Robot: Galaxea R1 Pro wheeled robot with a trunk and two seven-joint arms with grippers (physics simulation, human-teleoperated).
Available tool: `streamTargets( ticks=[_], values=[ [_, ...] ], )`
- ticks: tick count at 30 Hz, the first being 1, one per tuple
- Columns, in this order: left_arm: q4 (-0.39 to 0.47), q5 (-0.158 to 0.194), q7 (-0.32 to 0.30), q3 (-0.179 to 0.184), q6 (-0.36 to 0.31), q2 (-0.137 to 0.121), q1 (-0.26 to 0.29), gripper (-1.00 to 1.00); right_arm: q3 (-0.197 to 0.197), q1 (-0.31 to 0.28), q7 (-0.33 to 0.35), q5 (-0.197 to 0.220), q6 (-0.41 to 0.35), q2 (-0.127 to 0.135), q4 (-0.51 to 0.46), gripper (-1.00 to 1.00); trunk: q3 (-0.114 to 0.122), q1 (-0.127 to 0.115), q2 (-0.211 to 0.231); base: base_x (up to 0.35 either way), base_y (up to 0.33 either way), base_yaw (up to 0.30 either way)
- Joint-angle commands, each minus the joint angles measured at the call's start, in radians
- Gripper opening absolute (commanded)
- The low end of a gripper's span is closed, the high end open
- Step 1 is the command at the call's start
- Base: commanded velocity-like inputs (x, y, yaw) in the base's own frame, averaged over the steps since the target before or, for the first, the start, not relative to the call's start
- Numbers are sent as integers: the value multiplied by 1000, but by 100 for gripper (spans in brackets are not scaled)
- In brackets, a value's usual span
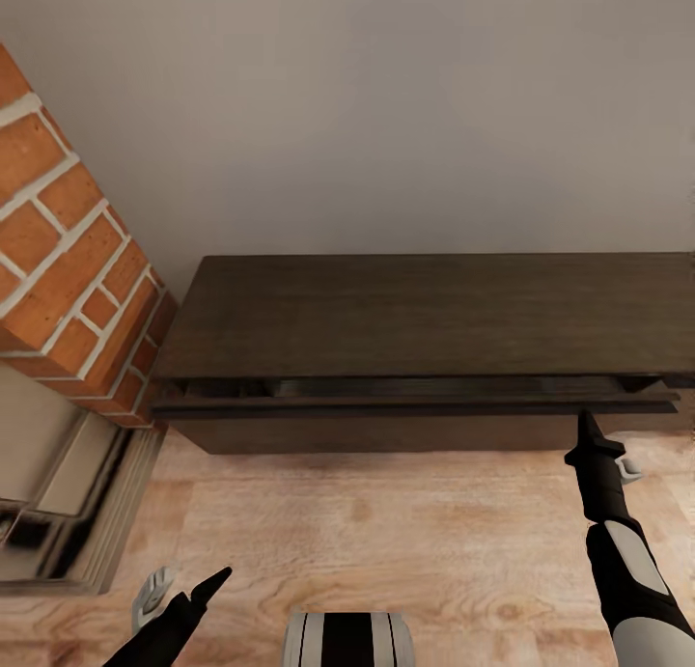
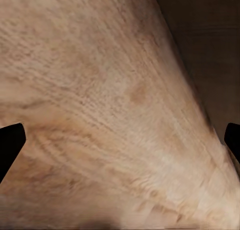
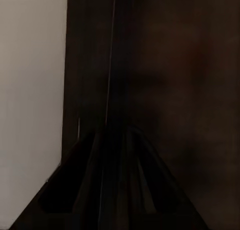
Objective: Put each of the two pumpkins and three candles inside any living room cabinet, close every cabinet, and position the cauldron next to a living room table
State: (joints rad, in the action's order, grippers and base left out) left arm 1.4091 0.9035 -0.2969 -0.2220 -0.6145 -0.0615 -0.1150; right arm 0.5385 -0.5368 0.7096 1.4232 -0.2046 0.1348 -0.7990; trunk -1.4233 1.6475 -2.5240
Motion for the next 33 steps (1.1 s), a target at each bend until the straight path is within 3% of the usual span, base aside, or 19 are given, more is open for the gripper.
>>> streamTargets(
  ticks=[1,29,33],
  values=[
    [1,5,-1,-1,-7,0,0,100,0,0,7,11,-12,0,1,-100,-1,-1,0,-316,0,0],
    [1,5,-2,-2,-8,-1,0,100,0,0,7,10,-12,0,1,-100,-1,-1,0,-330,-23,0],
    [1,5,-2,-2,-8,-1,0,100,0,0,7,10,-12,0,1,-100,-1,-1,0,-119,-9,0]
  ],
)
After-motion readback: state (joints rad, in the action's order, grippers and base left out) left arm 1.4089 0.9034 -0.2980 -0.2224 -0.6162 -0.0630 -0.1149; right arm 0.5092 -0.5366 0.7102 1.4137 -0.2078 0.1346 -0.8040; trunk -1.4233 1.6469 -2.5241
